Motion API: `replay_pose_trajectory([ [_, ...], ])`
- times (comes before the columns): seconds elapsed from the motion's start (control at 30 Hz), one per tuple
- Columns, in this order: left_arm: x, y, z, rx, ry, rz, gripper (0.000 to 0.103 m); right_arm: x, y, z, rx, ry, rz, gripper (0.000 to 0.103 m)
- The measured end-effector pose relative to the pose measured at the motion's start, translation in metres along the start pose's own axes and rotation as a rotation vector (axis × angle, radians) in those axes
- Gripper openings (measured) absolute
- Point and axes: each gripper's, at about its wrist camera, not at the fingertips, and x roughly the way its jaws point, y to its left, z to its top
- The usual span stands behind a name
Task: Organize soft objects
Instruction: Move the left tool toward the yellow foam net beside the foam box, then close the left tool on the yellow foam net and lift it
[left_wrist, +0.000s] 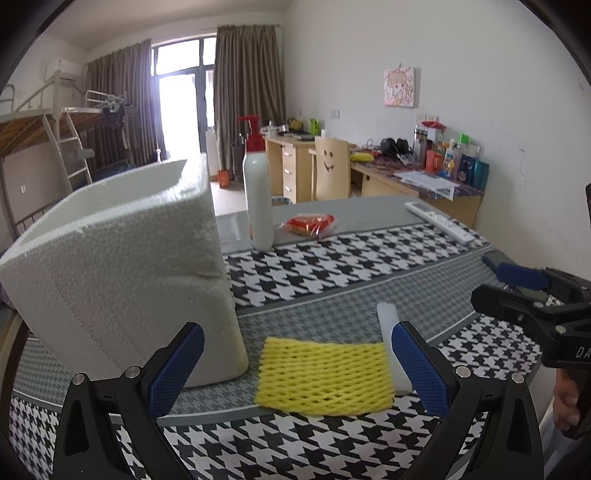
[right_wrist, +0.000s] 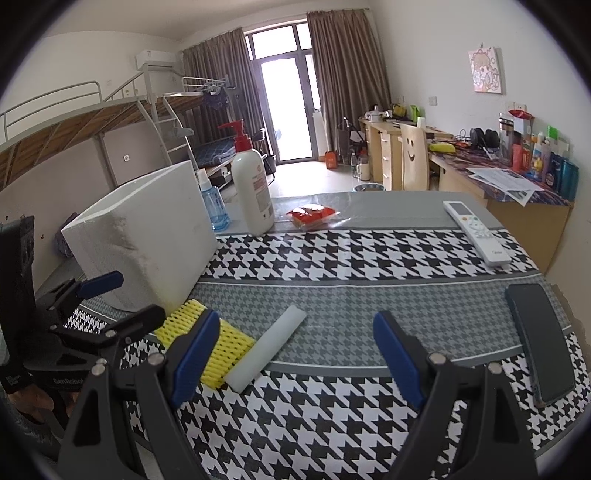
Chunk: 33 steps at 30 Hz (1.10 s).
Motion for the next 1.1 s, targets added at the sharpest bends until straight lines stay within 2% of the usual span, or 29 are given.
replay_pose_trajectory([
  [0.17,0.007,0.000,-0.007,-0.006,0.029,0.015,0.102,0.007,0.002,-0.003,-0.010,0.018,0.011,0.088],
  [0.4,0.017,0.002,-0.013,-0.024,0.097,-0.012,0.102,0.017,0.005,-0.006,-0.021,0.040,0.013,0.088],
  [1.1,0.043,0.005,-0.023,-0.037,0.204,-0.017,0.098,0.046,0.006,-0.010,-0.021,0.132,0.028,0.088],
])
